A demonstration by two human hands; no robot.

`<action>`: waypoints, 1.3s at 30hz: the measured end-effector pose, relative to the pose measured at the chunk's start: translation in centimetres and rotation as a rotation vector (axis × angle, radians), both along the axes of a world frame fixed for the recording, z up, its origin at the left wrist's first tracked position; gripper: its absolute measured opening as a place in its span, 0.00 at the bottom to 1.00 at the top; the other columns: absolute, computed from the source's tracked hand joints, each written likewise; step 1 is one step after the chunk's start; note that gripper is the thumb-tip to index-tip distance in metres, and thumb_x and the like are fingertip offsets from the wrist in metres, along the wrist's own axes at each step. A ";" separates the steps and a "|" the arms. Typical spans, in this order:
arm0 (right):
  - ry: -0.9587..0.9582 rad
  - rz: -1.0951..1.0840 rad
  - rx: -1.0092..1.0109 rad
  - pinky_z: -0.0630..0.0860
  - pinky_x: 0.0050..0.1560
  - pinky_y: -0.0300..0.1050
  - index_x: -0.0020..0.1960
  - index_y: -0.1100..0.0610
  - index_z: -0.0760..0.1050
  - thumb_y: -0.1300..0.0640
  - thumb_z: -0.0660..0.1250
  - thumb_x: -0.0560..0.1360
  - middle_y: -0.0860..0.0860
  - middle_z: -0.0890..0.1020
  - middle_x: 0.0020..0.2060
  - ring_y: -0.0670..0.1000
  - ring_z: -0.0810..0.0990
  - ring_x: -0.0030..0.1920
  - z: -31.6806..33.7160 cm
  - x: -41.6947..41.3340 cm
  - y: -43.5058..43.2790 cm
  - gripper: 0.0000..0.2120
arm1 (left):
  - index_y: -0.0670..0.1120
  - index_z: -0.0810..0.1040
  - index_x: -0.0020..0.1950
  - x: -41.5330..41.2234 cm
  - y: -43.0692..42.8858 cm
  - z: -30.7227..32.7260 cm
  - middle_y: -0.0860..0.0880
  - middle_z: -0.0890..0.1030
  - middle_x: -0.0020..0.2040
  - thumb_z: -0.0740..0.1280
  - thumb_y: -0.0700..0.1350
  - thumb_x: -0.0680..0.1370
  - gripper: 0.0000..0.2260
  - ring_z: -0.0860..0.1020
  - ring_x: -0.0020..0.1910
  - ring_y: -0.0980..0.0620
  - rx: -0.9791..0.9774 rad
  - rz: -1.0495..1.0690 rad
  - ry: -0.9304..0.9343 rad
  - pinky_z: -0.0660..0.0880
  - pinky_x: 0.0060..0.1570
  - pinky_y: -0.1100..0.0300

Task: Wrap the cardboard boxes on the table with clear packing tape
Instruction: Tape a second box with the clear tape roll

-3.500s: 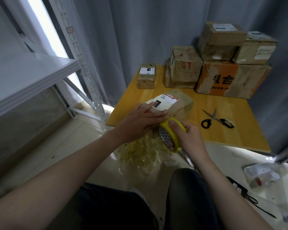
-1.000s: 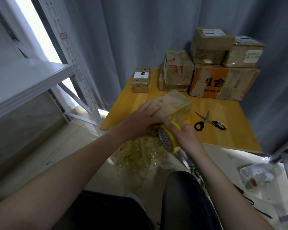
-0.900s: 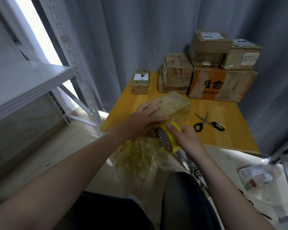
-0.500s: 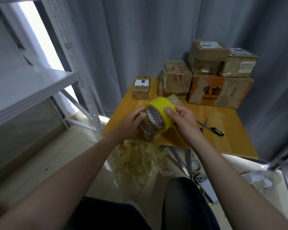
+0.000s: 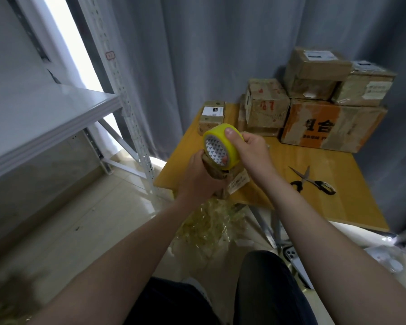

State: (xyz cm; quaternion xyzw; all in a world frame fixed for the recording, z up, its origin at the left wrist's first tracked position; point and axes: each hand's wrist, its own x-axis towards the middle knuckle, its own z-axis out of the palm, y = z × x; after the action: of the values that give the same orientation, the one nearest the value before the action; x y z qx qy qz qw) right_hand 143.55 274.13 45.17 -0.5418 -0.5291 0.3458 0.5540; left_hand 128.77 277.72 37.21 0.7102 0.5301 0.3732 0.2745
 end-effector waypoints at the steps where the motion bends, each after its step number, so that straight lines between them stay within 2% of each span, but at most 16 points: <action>1: -0.010 -0.001 -0.013 0.68 0.35 0.49 0.39 0.70 0.74 0.36 0.69 0.76 0.57 0.74 0.31 0.54 0.73 0.32 0.3 0.0 0.0 0.34 | 0.50 0.66 0.75 -0.1 -0.1 0.0 0.53 0.76 0.65 0.83 0.60 0.64 0.46 0.75 0.61 0.52 0.001 -0.001 0.017 0.77 0.58 0.52; 3: -0.028 -0.021 -0.020 0.66 0.33 0.46 0.33 0.62 0.73 0.39 0.71 0.77 0.54 0.72 0.28 0.53 0.72 0.30 1.1 0.0 0.0 0.28 | 0.50 0.66 0.75 -0.3 -0.2 0.4 0.53 0.75 0.66 0.83 0.61 0.63 0.46 0.75 0.62 0.52 -0.001 -0.016 0.064 0.77 0.58 0.51; 5: -0.041 -0.070 -0.035 0.68 0.34 0.47 0.35 0.56 0.74 0.35 0.71 0.75 0.55 0.73 0.29 0.53 0.73 0.31 1.6 0.3 -0.3 0.25 | 0.51 0.66 0.75 -0.5 0.1 0.7 0.53 0.74 0.66 0.83 0.61 0.62 0.46 0.74 0.62 0.52 -0.020 -0.031 0.098 0.77 0.59 0.48; 8: -0.069 -0.078 -0.095 0.78 0.42 0.55 0.39 0.60 0.79 0.28 0.70 0.68 0.59 0.82 0.36 0.58 0.83 0.39 1.6 1.2 -1.9 0.32 | 0.53 0.66 0.74 -0.9 0.5 0.9 0.54 0.74 0.67 0.84 0.63 0.60 0.48 0.74 0.63 0.52 -0.055 -0.055 0.122 0.77 0.61 0.48; 10: -0.076 -0.076 -0.134 0.80 0.43 0.58 0.41 0.64 0.80 0.29 0.70 0.68 0.65 0.84 0.40 0.60 0.85 0.40 0.9 1.8 -3.4 0.34 | 0.54 0.66 0.73 -1.3 0.8 0.8 0.55 0.75 0.65 0.84 0.61 0.59 0.47 0.74 0.62 0.53 -0.079 -0.067 0.115 0.78 0.61 0.48; 13: -0.097 -0.081 -0.205 0.73 0.35 0.50 0.39 0.61 0.80 0.34 0.71 0.74 0.67 0.81 0.35 0.56 0.79 0.32 -0.6 2.4 -5.6 0.28 | 0.55 0.68 0.72 -1.5 0.9 0.8 0.57 0.76 0.63 0.85 0.59 0.59 0.46 0.75 0.61 0.54 -0.076 -0.080 0.120 0.79 0.59 0.49; 16: -0.126 -0.118 -0.275 0.71 0.32 0.46 0.39 0.67 0.79 0.37 0.71 0.77 0.63 0.82 0.31 0.54 0.79 0.29 -2.9 2.4 -7.1 0.31 | 0.53 0.68 0.73 -1.4 1.1 0.9 0.55 0.75 0.65 0.85 0.59 0.59 0.47 0.75 0.63 0.53 -0.063 -0.093 0.134 0.78 0.61 0.50; 18: -0.123 -0.136 -0.300 0.70 0.30 0.43 0.37 0.64 0.79 0.38 0.70 0.77 0.61 0.81 0.29 0.51 0.78 0.27 -4.3 2.2 -7.7 0.28 | 0.51 0.67 0.74 -1.4 1.3 1.1 0.53 0.75 0.66 0.86 0.60 0.58 0.49 0.74 0.64 0.53 -0.059 -0.107 0.146 0.77 0.62 0.52; 20: -0.138 -0.158 -0.299 0.68 0.31 0.46 0.35 0.60 0.79 0.37 0.70 0.77 0.61 0.79 0.28 0.52 0.76 0.29 -5.2 2.1 -7.7 0.27 | 0.50 0.67 0.74 -1.4 1.5 1.4 0.53 0.73 0.66 0.86 0.61 0.58 0.50 0.73 0.64 0.53 -0.063 -0.133 0.166 0.76 0.62 0.54; 23: -0.188 -0.167 -0.294 0.63 0.31 0.47 0.29 0.54 0.71 0.38 0.71 0.77 0.53 0.69 0.24 0.50 0.69 0.27 -5.5 2.5 -7.3 0.27 | 0.50 0.65 0.76 -1.6 2.0 1.9 0.52 0.70 0.68 0.85 0.61 0.58 0.52 0.72 0.66 0.50 -0.059 -0.191 0.261 0.74 0.63 0.53; 26: -0.189 -0.165 -0.301 0.61 0.32 0.49 0.33 0.55 0.70 0.35 0.71 0.75 0.55 0.65 0.28 0.51 0.65 0.28 -5.8 2.8 -6.7 0.26 | 0.58 0.57 0.82 -2.0 2.6 2.4 0.51 0.67 0.68 0.82 0.65 0.61 0.55 0.72 0.66 0.49 -0.035 -0.269 0.389 0.74 0.64 0.51; 29: -0.200 -0.152 -0.326 0.61 0.31 0.47 0.33 0.55 0.71 0.36 0.70 0.76 0.53 0.67 0.26 0.50 0.66 0.27 -5.8 2.9 -6.5 0.26 | 0.62 0.51 0.84 -2.0 2.7 2.4 0.49 0.64 0.66 0.77 0.66 0.68 0.51 0.70 0.65 0.47 0.004 -0.353 0.541 0.75 0.64 0.50; 32: -0.206 -0.145 -0.334 0.61 0.25 0.40 0.29 0.54 0.70 0.39 0.71 0.78 0.46 0.67 0.21 0.45 0.65 0.22 -5.6 2.7 -6.3 0.26 | 0.60 0.55 0.83 -2.0 2.6 2.1 0.44 0.58 0.79 0.72 0.67 0.72 0.44 0.62 0.76 0.41 0.207 -0.359 0.718 0.68 0.72 0.38; 35: -0.251 -0.137 -0.327 0.59 0.25 0.41 0.31 0.54 0.69 0.39 0.70 0.78 0.48 0.66 0.23 0.45 0.63 0.22 -5.5 2.6 -5.7 0.25 | 0.63 0.54 0.82 -2.6 2.6 1.9 0.49 0.52 0.84 0.67 0.65 0.77 0.37 0.50 0.83 0.41 0.424 -0.472 0.870 0.58 0.74 0.28; 37: -0.249 -0.128 -0.336 0.61 0.27 0.44 0.32 0.55 0.71 0.38 0.70 0.77 0.50 0.68 0.25 0.47 0.65 0.24 -5.4 2.6 -5.4 0.25 | 0.67 0.53 0.80 -3.2 2.6 1.9 0.52 0.51 0.84 0.66 0.58 0.81 0.31 0.47 0.83 0.42 0.472 -0.572 0.866 0.57 0.73 0.26; 39: -0.232 -0.106 -0.347 0.62 0.30 0.46 0.35 0.57 0.74 0.36 0.69 0.77 0.54 0.71 0.27 0.49 0.69 0.26 -5.4 2.6 -5.3 0.26 | 0.70 0.58 0.77 -3.5 2.6 1.7 0.52 0.54 0.84 0.60 0.60 0.81 0.25 0.49 0.83 0.39 0.472 -0.618 0.790 0.61 0.73 0.28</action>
State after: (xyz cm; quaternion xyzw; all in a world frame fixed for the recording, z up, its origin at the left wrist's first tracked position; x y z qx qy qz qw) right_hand 146.14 268.79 39.74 -0.6924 -0.4925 0.3375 0.4051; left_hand 125.29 280.32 38.94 0.9609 0.2616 0.0890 -0.0150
